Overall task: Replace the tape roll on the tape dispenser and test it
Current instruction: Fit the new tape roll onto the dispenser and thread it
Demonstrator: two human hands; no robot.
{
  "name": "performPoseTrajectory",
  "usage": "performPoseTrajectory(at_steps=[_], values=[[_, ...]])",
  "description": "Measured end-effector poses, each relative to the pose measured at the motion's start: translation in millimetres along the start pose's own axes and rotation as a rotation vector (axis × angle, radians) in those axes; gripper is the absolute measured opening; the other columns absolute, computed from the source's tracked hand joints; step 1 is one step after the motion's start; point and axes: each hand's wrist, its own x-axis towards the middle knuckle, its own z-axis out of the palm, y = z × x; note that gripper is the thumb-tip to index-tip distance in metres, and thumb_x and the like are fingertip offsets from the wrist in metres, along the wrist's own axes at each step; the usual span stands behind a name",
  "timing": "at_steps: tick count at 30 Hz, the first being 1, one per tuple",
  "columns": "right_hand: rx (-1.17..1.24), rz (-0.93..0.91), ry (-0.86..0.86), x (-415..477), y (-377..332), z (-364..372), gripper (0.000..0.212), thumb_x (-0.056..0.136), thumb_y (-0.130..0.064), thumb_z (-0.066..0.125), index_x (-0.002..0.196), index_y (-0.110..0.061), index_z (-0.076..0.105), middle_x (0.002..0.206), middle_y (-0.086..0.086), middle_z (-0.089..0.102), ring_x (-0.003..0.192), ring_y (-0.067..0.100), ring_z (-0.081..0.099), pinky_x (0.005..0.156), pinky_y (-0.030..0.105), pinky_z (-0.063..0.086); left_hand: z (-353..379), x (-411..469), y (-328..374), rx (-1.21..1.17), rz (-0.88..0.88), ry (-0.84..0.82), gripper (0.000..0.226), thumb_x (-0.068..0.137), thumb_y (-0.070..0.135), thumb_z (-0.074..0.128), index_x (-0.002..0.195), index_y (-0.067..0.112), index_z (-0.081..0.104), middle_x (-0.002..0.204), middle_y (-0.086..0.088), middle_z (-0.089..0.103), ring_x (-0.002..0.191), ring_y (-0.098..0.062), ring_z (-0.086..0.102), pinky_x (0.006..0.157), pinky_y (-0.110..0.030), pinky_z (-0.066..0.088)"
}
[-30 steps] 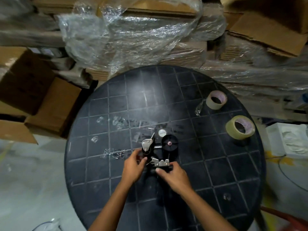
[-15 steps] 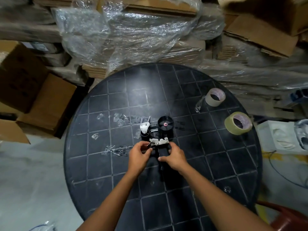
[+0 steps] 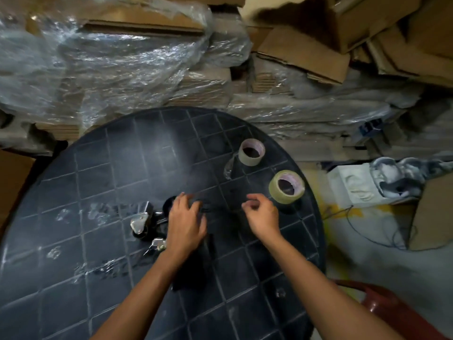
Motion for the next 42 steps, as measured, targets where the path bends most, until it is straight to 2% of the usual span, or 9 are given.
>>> performPoseTrajectory(at_steps=[4,10,13,16,23,30,36,39,42], values=[[-0.009,0.019,0.258,45,19,-54,0.016,0.087,-0.009,0.064,0.100,-0.013,0.072,0.096,0.007,0.075,0.093,0.027,0.068,0.082,0.030,0.050,37,43,64,-0.205,0.090,-0.122,0.025,0.079,0.021,0.056,0.097,0.005,0.064,0.104,-0.016,0.057,0.095,-0.035,0.054,0.082,-0.041,0.050],[-0.062,0.053,0.390,105,64,-100,0.012,0.084,-0.018,0.068,0.097,-0.017,0.068,0.101,0.009,0.069,0.094,0.031,0.066,0.086,0.040,0.052,87,95,137,-0.630,-0.179,-0.250,0.020,0.088,0.013,0.061,0.107,0.009,0.065,0.102,-0.006,0.064,0.091,-0.016,0.061,0.080,-0.022,0.047],[-0.097,0.085,0.300,122,80,-112,0.023,0.085,-0.013,0.065,0.108,-0.015,0.067,0.111,0.008,0.066,0.100,0.028,0.063,0.090,0.035,0.047,109,110,155,-0.826,-0.465,-0.348,0.009,0.088,0.014,0.059,0.094,0.015,0.065,0.085,-0.005,0.067,0.069,-0.014,0.062,0.056,-0.019,0.051],[-0.122,0.041,0.177,132,87,-117,0.027,0.088,-0.016,0.063,0.116,-0.018,0.066,0.115,0.007,0.067,0.099,0.025,0.064,0.094,0.039,0.051,129,112,161,-0.878,-0.613,-0.395,0.004,0.082,0.022,0.058,0.082,0.019,0.062,0.082,-0.014,0.068,0.064,-0.022,0.062,0.054,-0.031,0.050],[0.082,0.103,-0.034,156,95,-110,0.030,0.085,-0.028,0.059,0.113,-0.036,0.063,0.113,-0.004,0.071,0.104,0.022,0.066,0.091,0.050,0.055,136,106,168,-0.966,-0.664,-0.344,0.007,0.089,0.022,0.058,0.095,0.022,0.061,0.090,-0.004,0.065,0.076,-0.019,0.062,0.069,-0.038,0.051],[0.358,0.236,-0.172,120,62,-112,0.032,0.096,-0.001,0.043,0.117,-0.021,0.057,0.097,0.006,0.067,0.079,0.024,0.065,0.082,0.046,0.059,105,99,160,-1.078,-0.560,-0.276,0.029,0.077,0.030,0.068,0.106,0.025,0.065,0.104,-0.009,0.067,0.096,-0.025,0.066,0.082,-0.044,0.055],[0.271,0.085,-0.302,80,36,-100,0.044,0.092,0.010,0.049,0.128,-0.013,0.058,0.097,0.008,0.065,0.083,0.024,0.066,0.066,0.033,0.058,51,89,128,-1.124,-0.696,-0.232,0.021,0.082,0.020,0.069,0.102,0.014,0.073,0.095,-0.009,0.076,0.091,-0.026,0.071,0.077,-0.033,0.057],[0.162,-0.112,-0.436,64,14,-97,0.064,0.082,0.009,0.064,0.136,-0.023,0.054,0.121,0.002,0.061,0.108,0.021,0.062,0.080,0.034,0.057,13,78,105,-1.233,-0.785,-0.355,0.027,0.082,0.018,0.063,0.107,0.010,0.072,0.105,-0.017,0.073,0.097,-0.035,0.070,0.091,-0.056,0.052],[0.072,-0.277,-0.613,41,-17,-89,0.084,0.071,0.002,0.075,0.142,-0.034,0.047,0.140,-0.006,0.051,0.122,0.015,0.057,0.097,0.034,0.054,-27,63,89,-1.211,-0.788,-0.427,0.031,0.079,0.020,0.060,0.105,0.009,0.072,0.096,-0.015,0.072,0.083,-0.030,0.068,0.084,-0.051,0.054]])
